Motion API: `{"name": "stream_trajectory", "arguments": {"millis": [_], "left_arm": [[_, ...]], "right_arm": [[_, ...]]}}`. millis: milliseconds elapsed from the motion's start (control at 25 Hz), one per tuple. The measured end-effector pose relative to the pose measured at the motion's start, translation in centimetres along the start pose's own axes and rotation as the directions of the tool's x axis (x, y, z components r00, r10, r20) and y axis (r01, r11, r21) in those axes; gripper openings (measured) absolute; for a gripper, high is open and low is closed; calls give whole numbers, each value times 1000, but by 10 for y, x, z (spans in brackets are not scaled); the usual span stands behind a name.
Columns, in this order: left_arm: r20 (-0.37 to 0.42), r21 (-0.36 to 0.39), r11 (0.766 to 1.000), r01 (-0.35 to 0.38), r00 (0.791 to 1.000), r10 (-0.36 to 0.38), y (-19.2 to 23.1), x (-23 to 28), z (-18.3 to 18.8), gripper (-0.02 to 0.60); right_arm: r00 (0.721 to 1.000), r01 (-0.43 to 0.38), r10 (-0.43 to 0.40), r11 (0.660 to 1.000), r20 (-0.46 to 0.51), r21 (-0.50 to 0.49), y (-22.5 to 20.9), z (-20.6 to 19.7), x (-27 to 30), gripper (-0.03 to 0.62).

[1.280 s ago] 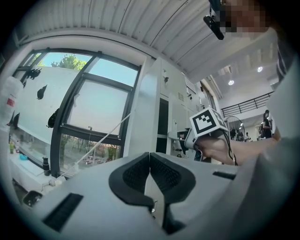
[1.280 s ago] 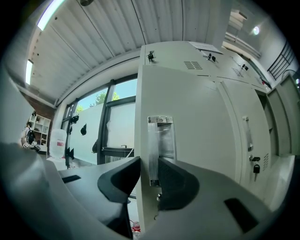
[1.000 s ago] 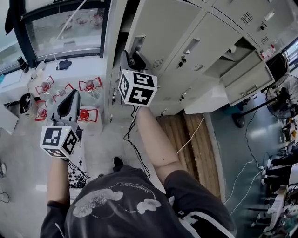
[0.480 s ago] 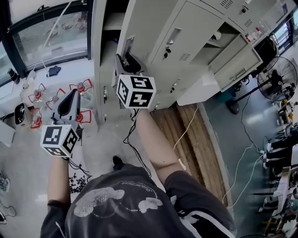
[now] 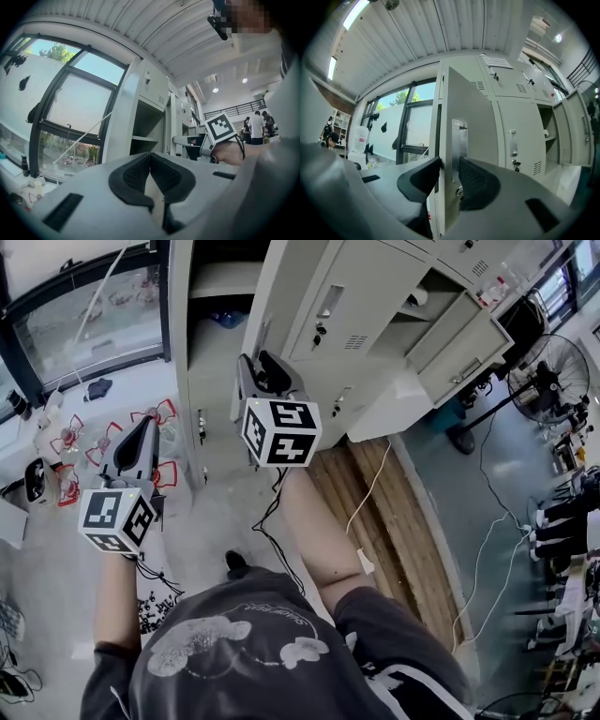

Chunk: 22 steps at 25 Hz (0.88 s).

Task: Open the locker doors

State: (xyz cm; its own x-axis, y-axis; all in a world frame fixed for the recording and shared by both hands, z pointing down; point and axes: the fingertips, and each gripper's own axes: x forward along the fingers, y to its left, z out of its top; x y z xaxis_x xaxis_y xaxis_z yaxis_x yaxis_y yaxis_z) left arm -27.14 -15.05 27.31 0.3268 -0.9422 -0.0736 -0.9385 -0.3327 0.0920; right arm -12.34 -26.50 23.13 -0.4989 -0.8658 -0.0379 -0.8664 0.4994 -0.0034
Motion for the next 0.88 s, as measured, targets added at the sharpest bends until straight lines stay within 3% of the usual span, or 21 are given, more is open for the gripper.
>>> {"name": "stream_trajectory", "arguments": {"millis": [400,880], "left_arm": [[-21,-3,996,94,995,-94,-37,15,-11,9],[-38,-4,981,195,980,-195,-79,37,-18,9]], "right_arm": [[998,57,-57,998,3,-27,-29,-1,-39,95],[991,135,-134,989,22,-64,-83,0,-82,86]]}}
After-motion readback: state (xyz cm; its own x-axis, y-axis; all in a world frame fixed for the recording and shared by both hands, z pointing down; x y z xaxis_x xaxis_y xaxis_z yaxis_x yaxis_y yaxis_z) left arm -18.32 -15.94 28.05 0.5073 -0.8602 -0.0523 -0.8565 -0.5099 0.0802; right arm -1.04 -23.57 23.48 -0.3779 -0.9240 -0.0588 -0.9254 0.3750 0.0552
